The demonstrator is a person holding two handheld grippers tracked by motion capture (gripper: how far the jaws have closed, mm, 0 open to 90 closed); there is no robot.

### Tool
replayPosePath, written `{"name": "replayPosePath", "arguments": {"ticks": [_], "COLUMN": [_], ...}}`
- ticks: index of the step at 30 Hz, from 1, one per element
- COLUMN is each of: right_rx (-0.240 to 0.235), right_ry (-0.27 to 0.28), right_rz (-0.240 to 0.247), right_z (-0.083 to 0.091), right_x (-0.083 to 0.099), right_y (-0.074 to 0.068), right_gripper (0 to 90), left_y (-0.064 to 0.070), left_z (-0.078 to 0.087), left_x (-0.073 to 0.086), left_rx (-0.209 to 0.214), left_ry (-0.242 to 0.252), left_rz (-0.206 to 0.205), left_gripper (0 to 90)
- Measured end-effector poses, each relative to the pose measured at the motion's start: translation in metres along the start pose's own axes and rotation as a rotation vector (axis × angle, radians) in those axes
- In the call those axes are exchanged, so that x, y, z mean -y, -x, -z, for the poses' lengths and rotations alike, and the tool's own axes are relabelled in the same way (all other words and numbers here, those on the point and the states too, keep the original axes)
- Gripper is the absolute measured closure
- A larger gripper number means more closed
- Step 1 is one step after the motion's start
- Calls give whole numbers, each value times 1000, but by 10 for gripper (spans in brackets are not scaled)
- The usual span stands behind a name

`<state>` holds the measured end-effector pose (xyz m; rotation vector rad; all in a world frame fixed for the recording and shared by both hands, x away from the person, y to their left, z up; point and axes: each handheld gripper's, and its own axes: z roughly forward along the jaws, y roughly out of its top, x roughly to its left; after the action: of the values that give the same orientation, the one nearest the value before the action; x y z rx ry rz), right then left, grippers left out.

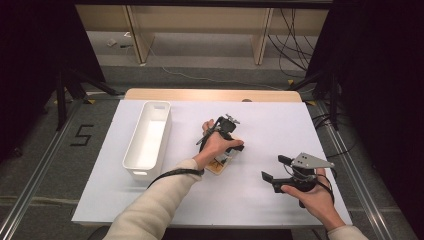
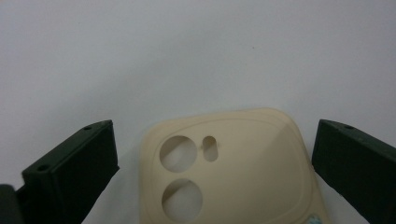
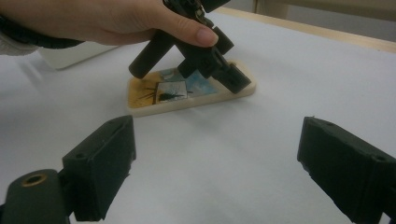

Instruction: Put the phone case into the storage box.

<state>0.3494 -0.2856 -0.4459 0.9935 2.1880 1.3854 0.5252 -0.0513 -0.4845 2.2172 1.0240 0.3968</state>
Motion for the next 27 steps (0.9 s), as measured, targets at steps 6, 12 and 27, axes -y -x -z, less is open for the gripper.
{"name": "replayPosePath", "arguments": {"ticks": [6, 12, 27], "right_rx": [0, -1, -4], "right_ry": [-2, -1, -5], "right_rz": [1, 1, 1], "right_z": [0, 0, 0], "right_x": [0, 0, 0], "right_y": [0, 0, 0], "right_gripper": [123, 123, 124], "left_y": [1, 1, -1], "left_z": [-3, -6, -8], "left_x": [-1, 0, 0], "left_rx": [2, 4, 21], "left_ry": [-18, -39, -57], "left_rz": [3, 0, 16], "left_gripper": [0, 0, 0]}}
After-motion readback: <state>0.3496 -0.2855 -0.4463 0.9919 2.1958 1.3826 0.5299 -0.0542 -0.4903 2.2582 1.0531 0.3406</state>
